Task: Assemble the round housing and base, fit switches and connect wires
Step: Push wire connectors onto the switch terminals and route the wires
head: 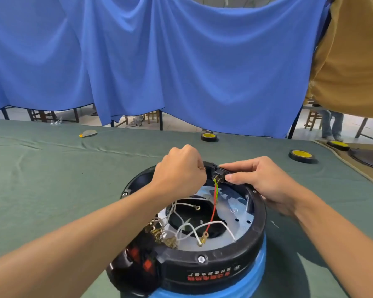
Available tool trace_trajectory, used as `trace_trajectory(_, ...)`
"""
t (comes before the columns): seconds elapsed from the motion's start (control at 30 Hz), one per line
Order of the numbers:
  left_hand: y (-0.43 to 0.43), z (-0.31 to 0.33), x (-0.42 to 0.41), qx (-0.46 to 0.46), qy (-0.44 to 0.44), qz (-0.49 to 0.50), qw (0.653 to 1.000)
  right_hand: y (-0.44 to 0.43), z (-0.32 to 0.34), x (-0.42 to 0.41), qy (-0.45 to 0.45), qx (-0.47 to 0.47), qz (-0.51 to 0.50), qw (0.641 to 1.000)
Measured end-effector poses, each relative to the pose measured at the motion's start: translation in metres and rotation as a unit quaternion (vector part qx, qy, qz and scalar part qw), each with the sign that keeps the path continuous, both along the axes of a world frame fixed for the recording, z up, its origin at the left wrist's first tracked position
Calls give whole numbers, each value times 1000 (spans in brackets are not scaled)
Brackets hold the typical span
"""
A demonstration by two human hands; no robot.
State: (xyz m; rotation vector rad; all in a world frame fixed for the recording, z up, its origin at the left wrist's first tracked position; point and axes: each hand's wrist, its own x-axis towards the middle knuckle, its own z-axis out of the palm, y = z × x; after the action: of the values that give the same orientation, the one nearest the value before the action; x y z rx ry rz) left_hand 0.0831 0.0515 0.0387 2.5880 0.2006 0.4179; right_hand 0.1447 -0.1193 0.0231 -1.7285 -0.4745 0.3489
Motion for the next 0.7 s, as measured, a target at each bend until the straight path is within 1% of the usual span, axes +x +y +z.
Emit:
trace_trajectory(0.07, 0, -3, 0, -32, 1, -20, 999, 1, -2, 1, -3, 5, -4, 1000)
trace_trajectory(0.13, 1, -6, 0, -41, 3, -29, 999, 2, -4, 1, -7, 6, -8, 1000)
trace_trajectory(0.43, -4, -12, 4, 10, 29, -42, 999, 2, -6, 1, -1, 29, -4, 1000)
trace_trajectory(0.53, -6, -13, 3, 24, 25, -44, 998, 2, -7, 1, -1, 33, -5, 999)
trace_trajectory(0.7, -3, -12, 1, 10, 22, -46, 999, 1, -7, 2, -5, 34, -1, 999)
